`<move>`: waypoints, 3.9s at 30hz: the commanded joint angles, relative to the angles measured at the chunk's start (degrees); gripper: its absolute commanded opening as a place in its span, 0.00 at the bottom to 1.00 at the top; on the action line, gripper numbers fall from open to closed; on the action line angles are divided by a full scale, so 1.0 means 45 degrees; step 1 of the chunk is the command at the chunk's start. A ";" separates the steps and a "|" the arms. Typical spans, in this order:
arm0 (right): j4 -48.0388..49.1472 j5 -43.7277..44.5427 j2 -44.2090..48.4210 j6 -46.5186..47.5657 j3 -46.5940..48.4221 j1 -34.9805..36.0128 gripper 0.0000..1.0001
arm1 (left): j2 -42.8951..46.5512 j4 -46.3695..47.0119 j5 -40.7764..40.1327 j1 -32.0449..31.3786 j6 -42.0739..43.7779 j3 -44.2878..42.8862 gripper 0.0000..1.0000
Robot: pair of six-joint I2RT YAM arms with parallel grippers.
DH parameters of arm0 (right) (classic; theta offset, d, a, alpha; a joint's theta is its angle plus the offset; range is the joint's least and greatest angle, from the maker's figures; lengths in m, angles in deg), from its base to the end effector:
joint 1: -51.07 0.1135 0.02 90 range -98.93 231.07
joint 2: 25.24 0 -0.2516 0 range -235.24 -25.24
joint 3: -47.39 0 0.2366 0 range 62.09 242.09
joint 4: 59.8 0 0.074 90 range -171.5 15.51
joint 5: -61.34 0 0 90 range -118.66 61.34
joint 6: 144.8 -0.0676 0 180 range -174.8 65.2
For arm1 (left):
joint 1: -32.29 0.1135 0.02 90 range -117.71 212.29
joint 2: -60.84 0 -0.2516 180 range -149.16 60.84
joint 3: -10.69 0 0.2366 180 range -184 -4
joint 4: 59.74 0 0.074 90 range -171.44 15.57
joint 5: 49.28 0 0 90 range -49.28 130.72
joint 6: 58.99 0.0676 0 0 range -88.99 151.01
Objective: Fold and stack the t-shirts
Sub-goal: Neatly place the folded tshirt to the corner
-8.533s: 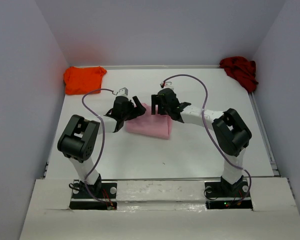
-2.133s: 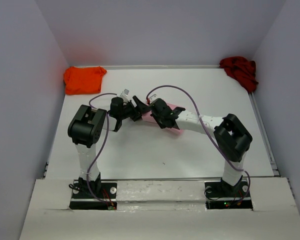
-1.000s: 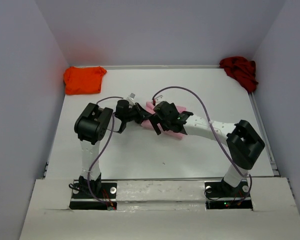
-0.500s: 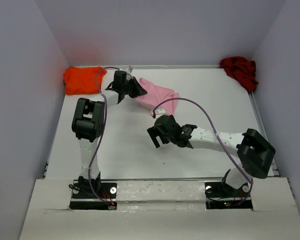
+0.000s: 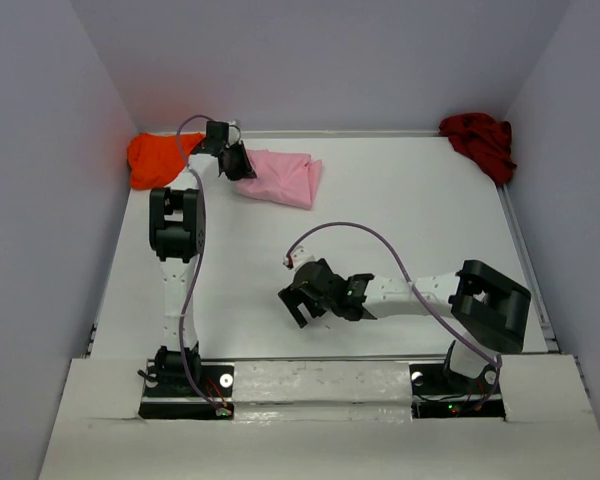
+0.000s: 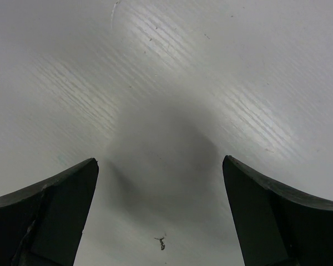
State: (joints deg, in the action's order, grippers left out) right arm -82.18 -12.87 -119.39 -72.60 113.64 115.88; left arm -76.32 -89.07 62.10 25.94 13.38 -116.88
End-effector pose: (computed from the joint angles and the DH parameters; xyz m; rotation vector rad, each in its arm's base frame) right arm 0.1597 0.2964 0.1468 -0.8565 2.2742 0.3258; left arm 0.5383 -0.0847 0.1591 -0.0193 2.2735 -0.6429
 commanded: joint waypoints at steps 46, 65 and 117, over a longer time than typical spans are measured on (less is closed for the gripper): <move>0.2176 -0.1790 -0.1031 0.0148 -0.0010 0.0909 0.98 | 0.0559 -0.1748 -0.2800 0.4282 0.2218 -0.5541 0.00; 0.2235 -0.1947 -0.1148 0.0206 0.0048 0.0909 0.98 | 0.1574 -0.1241 -0.0985 0.4165 0.1125 -0.5502 0.00; 0.2293 -0.2142 -0.1129 0.0323 -0.0049 0.1026 0.97 | 0.0423 -0.1552 -0.3577 0.4927 0.1885 -0.4154 0.00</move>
State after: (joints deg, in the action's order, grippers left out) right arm -73.52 -21.57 -124.07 -70.86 113.68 119.73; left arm -73.74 -97.00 50.17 47.80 20.38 -134.94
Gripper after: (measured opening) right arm 0.971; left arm 0.103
